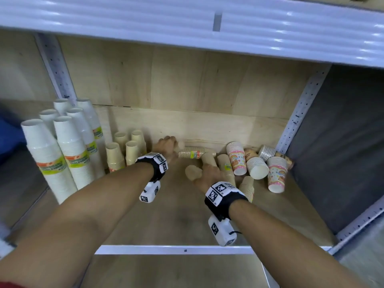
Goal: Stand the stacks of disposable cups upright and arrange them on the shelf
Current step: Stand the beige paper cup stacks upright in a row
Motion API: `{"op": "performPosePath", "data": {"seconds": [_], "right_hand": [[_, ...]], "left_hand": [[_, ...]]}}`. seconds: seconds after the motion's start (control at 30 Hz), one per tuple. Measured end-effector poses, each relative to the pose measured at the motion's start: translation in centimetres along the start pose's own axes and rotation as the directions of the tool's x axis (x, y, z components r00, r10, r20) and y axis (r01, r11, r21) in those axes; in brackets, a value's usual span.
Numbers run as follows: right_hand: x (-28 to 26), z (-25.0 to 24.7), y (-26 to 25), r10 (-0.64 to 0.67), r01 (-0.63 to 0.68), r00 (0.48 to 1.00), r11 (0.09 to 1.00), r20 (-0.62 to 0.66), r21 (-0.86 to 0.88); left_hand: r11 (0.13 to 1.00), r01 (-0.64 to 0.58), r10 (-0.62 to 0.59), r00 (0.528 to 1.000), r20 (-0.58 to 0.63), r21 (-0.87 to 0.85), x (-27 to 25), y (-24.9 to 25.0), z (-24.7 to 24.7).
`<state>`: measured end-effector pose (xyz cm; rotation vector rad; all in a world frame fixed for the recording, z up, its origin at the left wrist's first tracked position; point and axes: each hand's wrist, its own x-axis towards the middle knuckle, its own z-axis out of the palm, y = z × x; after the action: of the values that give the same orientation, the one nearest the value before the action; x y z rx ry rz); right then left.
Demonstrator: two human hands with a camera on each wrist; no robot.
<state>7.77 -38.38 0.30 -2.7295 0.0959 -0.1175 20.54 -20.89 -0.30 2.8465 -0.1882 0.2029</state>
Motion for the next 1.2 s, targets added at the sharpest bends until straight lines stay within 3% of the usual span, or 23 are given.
{"op": "performPosePath", "data": {"seconds": [0.1,0.23,0.33,0.67,0.9,1.2], "right_hand": [[1.1,-1.0,-1.5,-0.054,0.056,0.998,0.994,0.025,-0.093],[2.3,-1.9,-3.4,-0.1,0.108,0.993,0.985,0.065,-0.136],[3.0,-2.3,-4.8,-0.075,0.088,0.991,0.989,0.11,-0.118],[3.8,-2.9,-6.7,-0.219,0.226,0.969,0.973,0.114,-0.047],[3.9,-3.2,-6.8,-0.239,0.248,0.965,0.966,0.11,-0.072],[5.3,-4.2,-8.0,-0.215,0.228,0.97,0.966,0.114,-0.119]], "left_hand": [[0.996,-0.009,0.0,0.995,-0.1,-0.09,-1.0,0.6,-1.3],[0.982,0.034,-0.055,0.992,-0.113,-0.185,-2.4,1.3,-3.5],[0.97,0.083,-0.096,0.994,-0.044,-0.23,-3.0,1.6,-4.6],[0.959,0.081,-0.034,0.984,0.175,-0.273,-5.0,1.0,-6.4],[0.973,0.06,-0.018,0.983,0.184,-0.224,-5.8,0.6,-6.3],[0.948,0.105,-0.07,0.99,0.124,-0.301,-5.2,1.0,-7.4]]}}
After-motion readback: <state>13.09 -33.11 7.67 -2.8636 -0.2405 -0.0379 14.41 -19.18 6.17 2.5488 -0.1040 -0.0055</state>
